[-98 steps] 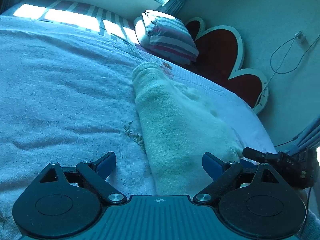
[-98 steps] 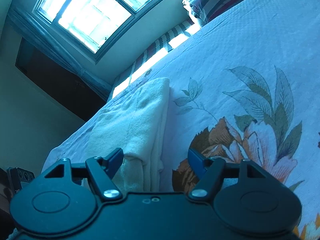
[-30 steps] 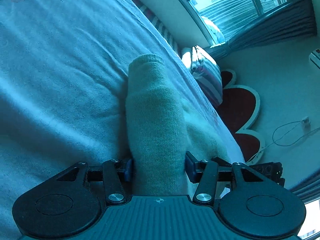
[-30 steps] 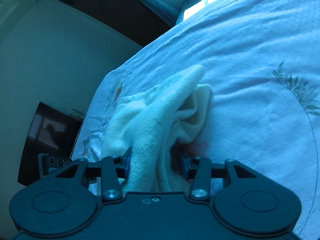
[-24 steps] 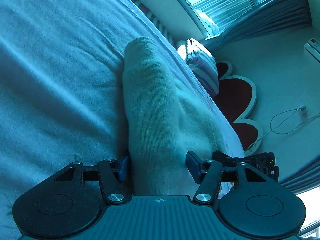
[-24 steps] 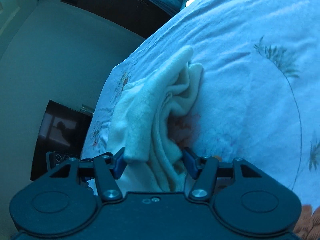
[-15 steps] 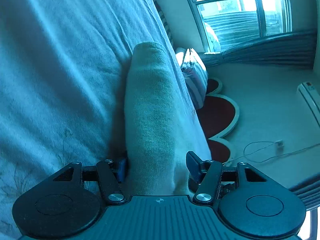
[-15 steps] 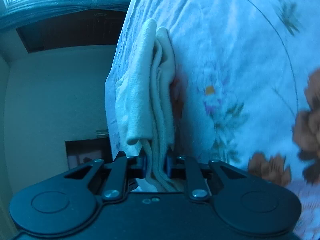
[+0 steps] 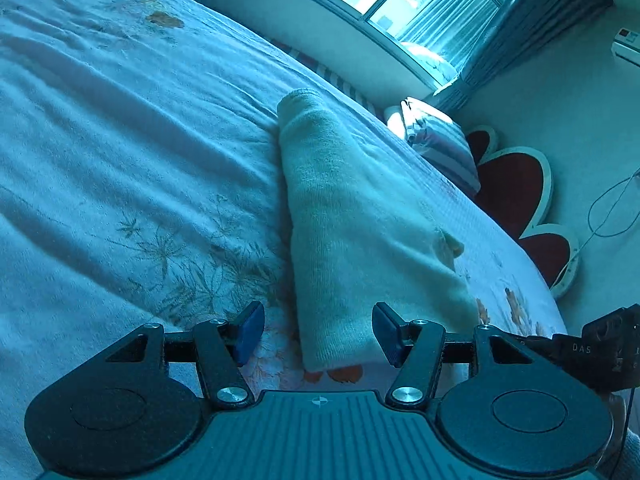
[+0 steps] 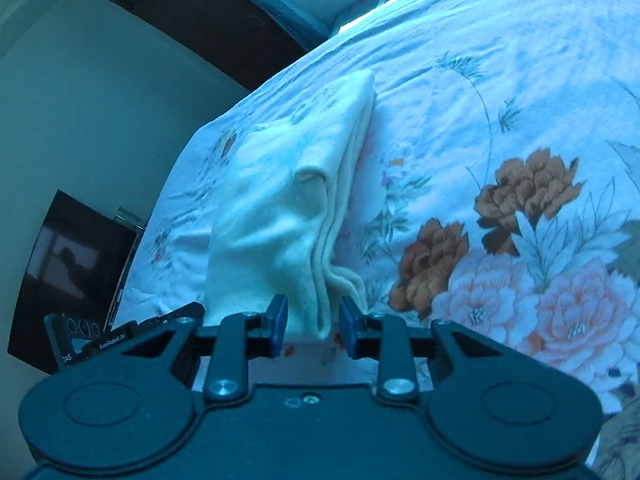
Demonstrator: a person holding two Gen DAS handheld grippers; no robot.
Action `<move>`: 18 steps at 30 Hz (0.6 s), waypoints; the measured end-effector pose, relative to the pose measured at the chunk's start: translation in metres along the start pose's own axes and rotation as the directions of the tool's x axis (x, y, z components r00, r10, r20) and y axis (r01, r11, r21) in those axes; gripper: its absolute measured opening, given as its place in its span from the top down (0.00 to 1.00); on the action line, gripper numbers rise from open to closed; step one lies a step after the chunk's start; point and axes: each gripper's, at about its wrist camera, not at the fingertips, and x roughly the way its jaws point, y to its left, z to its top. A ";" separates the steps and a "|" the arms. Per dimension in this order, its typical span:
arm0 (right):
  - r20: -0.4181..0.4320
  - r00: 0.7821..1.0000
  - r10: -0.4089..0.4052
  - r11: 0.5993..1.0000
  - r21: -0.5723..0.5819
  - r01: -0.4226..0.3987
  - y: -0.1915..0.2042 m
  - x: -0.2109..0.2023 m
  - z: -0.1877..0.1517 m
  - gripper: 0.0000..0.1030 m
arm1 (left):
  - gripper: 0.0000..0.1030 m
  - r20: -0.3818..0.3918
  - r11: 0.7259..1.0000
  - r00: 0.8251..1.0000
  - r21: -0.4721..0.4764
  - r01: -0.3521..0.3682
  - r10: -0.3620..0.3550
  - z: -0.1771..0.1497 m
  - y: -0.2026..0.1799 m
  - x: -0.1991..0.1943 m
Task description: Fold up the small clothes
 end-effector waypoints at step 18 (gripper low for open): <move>0.011 0.979 0.206 0.893 0.406 -0.192 -0.033 0.046 0.003 0.88 | 0.43 0.017 0.999 0.999 -0.035 0.037 -0.037 0.004 0.002 -0.018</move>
